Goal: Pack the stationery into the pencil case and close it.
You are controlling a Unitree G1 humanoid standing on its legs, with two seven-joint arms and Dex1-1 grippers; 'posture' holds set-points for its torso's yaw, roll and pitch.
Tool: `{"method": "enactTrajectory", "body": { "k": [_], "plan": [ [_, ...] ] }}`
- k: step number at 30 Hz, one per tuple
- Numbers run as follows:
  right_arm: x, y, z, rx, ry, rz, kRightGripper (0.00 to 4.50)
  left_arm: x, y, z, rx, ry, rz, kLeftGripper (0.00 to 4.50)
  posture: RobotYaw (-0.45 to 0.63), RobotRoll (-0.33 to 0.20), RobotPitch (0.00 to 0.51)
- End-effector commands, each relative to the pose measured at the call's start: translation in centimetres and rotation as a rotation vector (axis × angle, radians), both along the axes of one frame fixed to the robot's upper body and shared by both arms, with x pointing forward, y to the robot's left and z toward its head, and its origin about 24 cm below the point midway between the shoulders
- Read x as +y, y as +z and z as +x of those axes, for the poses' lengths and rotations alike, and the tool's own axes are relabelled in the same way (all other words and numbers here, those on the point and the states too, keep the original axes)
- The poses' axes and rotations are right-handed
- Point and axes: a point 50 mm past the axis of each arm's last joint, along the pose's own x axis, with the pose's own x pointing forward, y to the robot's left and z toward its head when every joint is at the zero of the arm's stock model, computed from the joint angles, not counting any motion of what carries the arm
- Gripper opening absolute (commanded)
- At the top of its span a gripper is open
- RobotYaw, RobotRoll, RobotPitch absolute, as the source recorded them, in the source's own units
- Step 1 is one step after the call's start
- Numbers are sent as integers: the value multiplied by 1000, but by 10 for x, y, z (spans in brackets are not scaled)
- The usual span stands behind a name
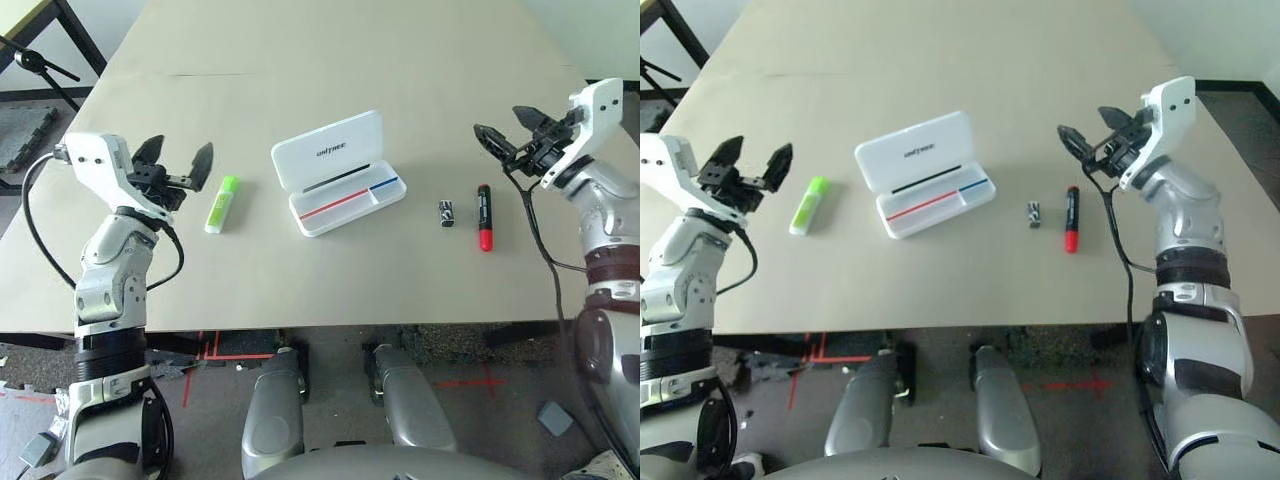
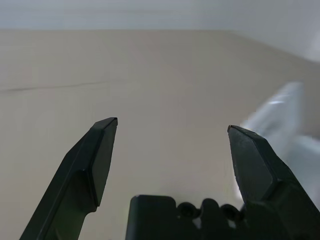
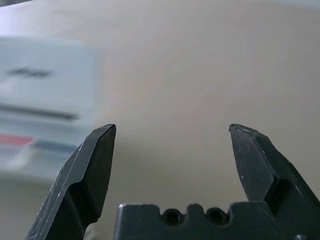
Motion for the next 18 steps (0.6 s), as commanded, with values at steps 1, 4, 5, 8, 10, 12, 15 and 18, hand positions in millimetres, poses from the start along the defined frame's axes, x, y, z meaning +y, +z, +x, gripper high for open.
{"method": "enactTrajectory", "body": {
  "k": [1,4,5,8,10,12,15,18],
  "plan": [
    [9,-3,-8,61,104,-25,4500,-17,-1,-11,56,-153,40,4458,-71,0,184],
    [16,-8,-10,93,151,-9,4500,-32,3,-16,56,-241,91,4458,-69,0,174],
    [19,-9,-10,101,167,-4,4500,-38,4,-17,57,-273,105,4458,-67,0,168],
    [23,-11,-11,118,194,-6,4500,-53,4,-22,71,-350,146,4458,-64,0,161],
    [24,-11,-11,128,203,-15,4500,-62,1,-22,82,-380,197,4458,-63,0,158],
    [23,-12,-11,133,205,-20,4500,-68,-1,-22,93,-398,208,4458,-65,0,157],
    [24,-14,-11,139,213,-20,4500,-80,-6,-23,120,-451,215,4458,-65,0,157],
    [25,-15,-12,143,219,-19,4500,-91,-13,-24,158,-490,248,4458,-69,0,156]
  ]
}}
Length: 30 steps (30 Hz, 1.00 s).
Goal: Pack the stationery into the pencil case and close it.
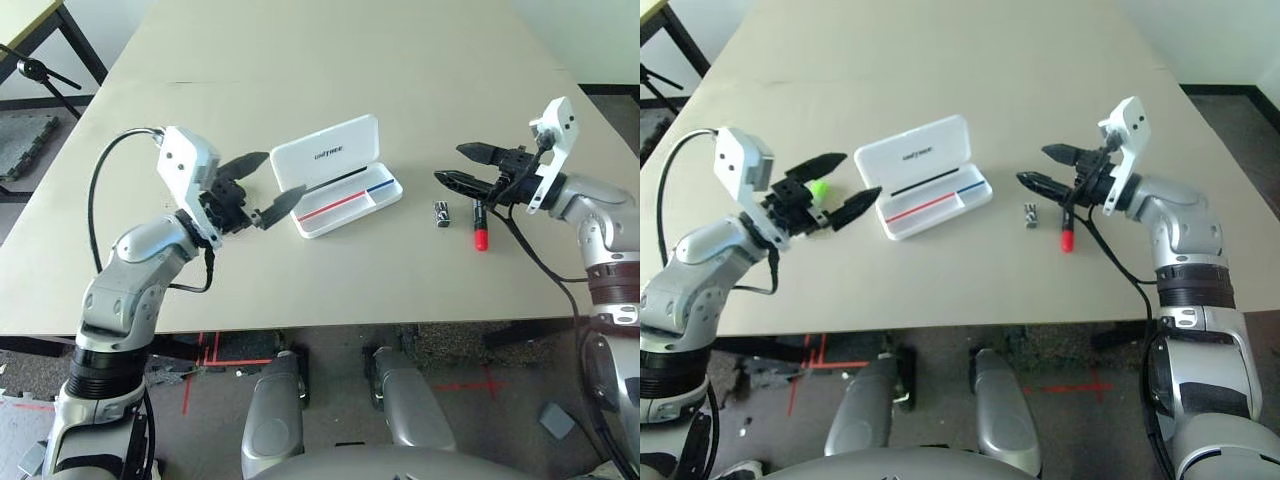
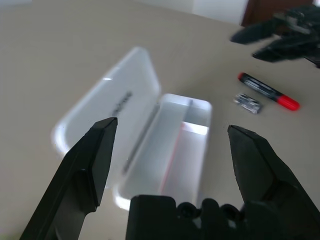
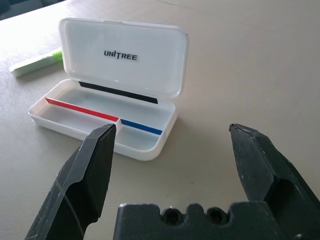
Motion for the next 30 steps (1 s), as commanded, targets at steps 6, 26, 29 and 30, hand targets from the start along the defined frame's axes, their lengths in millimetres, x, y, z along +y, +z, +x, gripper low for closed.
{"method": "enactTrajectory", "body": {
  "k": [6,26,29,30],
  "plan": [
    [5,-9,-4,27,27,-15,4500,-26,-31,3,91,-61,202,4458,-77,0,158],
    [8,-13,-11,39,21,-29,4500,-37,-68,15,207,-145,387,4458,-101,0,197],
    [8,-13,-11,40,17,-29,4500,-36,-73,18,225,-142,406,4458,-107,0,200],
    [8,-13,-11,40,16,-28,4500,-36,-73,19,229,-141,408,4458,-111,0,199]
  ]
}}
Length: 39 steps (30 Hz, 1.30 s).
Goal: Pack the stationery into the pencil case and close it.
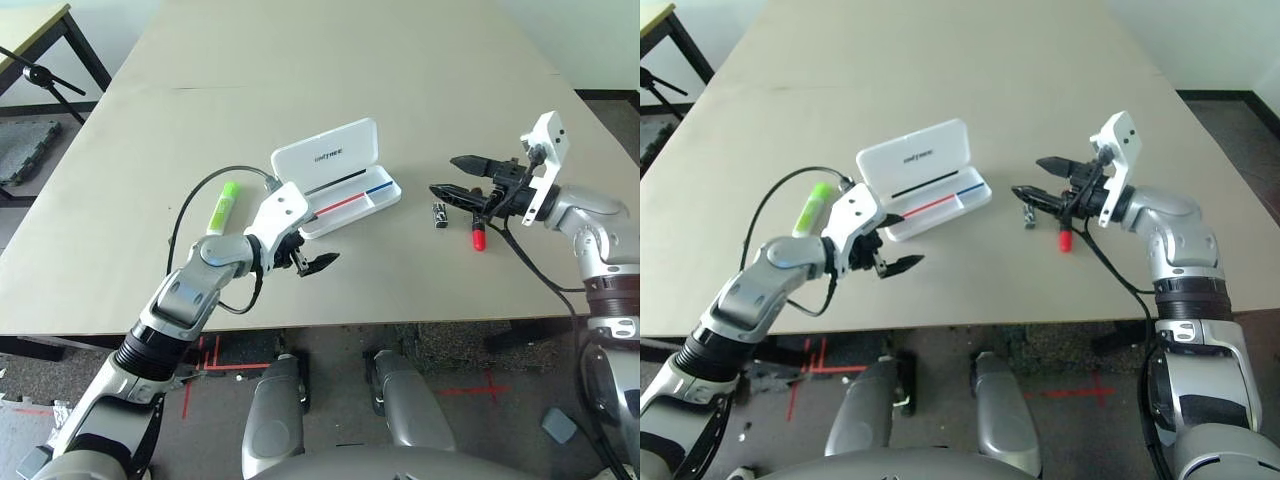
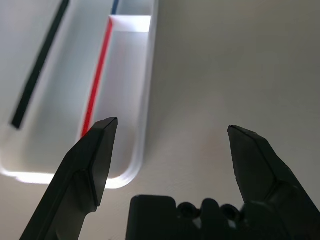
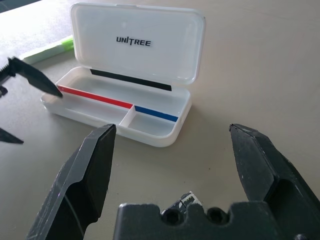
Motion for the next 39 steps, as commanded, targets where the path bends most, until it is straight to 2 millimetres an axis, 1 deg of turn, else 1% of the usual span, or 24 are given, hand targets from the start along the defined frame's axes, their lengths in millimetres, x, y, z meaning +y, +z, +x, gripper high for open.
{"method": "enactTrajectory", "body": {
  "k": [1,2,3,4,9,13,14,18,22,28,34,39],
  "plan": [
    [2,-2,-3,8,6,-9,4500,1,-5,3,21,-7,31,4458,-111,0,199],
    [2,-2,-3,8,4,-9,4500,0,-5,4,26,-9,26,4458,-111,0,199],
    [2,-2,-3,8,2,-9,4500,0,-5,5,30,-11,24,4089,-111,0,199],
    [2,-2,-4,7,0,-9,4500,0,-5,5,34,-12,23,3864,-111,0,199],
    [2,-3,-6,5,-8,-6,4500,1,-3,10,46,-14,28,1989,-133,0,199],
    [3,-3,-7,3,-15,-2,4500,2,2,14,35,-16,25,329,-139,0,198],
    [3,-3,-7,2,-17,-1,4500,2,3,15,32,-18,26,31,-139,0,198],
    [3,-3,-7,1,-21,1,4500,4,9,17,9,-45,46,31,-137,0,200],
    [2,-2,-6,1,-21,2,4500,6,18,14,-31,-113,68,31,-127,0,204],
    [0,0,-5,4,-18,-3,4500,20,31,0,-84,-274,126,31,-112,0,209],
    [0,-1,-4,13,-8,-9,4500,30,32,-12,-84,-354,146,31,-103,0,212],
    [0,-1,-3,17,-1,-13,4500,33,27,-14,-67,-370,162,31,-100,0,214]
  ]
}}
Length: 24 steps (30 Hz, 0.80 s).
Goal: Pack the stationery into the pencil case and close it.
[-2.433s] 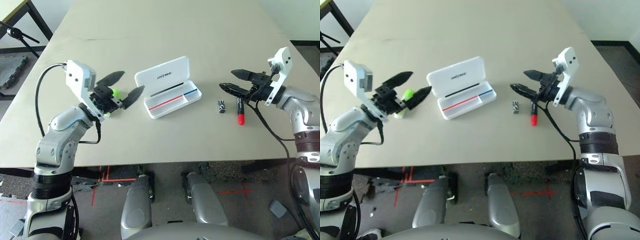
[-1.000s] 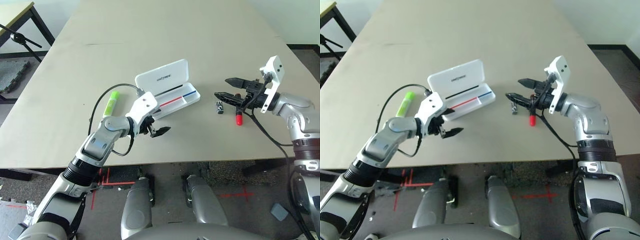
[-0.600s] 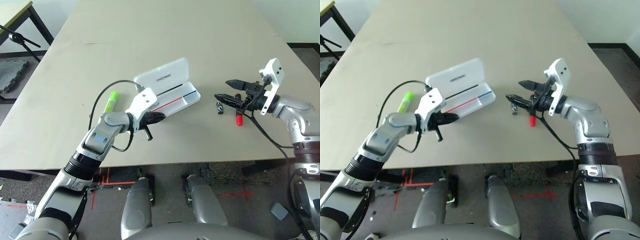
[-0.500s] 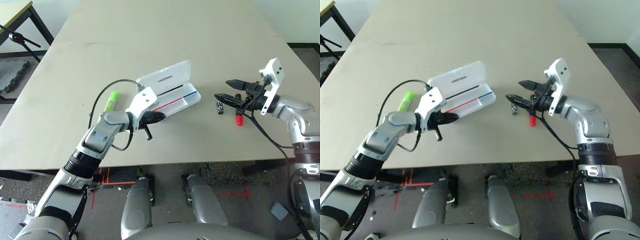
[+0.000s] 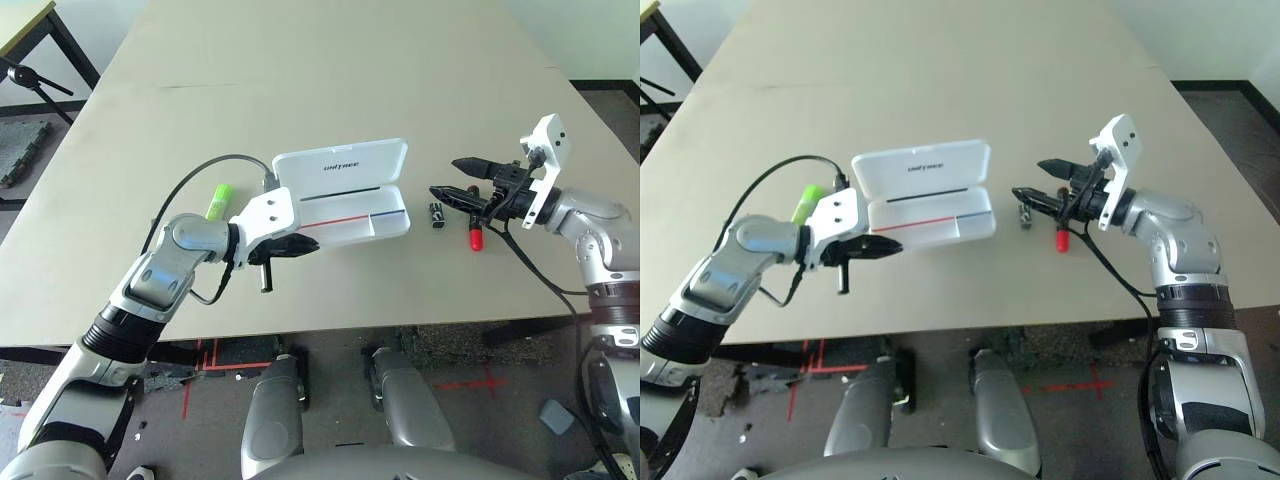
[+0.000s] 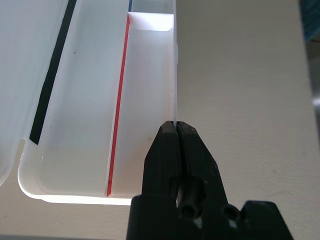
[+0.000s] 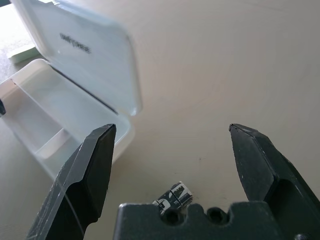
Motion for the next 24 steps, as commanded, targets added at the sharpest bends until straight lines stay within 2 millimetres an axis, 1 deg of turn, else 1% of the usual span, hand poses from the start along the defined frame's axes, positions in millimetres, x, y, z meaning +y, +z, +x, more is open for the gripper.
{"method": "enactTrajectory", "body": {
  "k": [1,16,20,21,23,24],
  "plan": [
    [0,-1,1,17,11,-10,4500,3,-1,-4,7,-22,1,31,-101,0,215],
    [-5,2,0,33,18,-30,4500,-1,-14,-13,43,-8,-8,31,-86,0,245],
    [-2,1,2,35,26,-20,4500,6,-13,-13,11,10,3,31,-68,0,255],
    [0,1,2,36,31,-16,4500,8,-13,-12,0,21,4,473,-65,0,257],
    [5,2,3,32,46,-2,4500,13,-10,-13,-9,28,8,1010,-57,0,258],
    [8,2,4,26,51,4,4500,17,-9,-13,-13,30,10,1446,-52,0,252]
  ]
}}
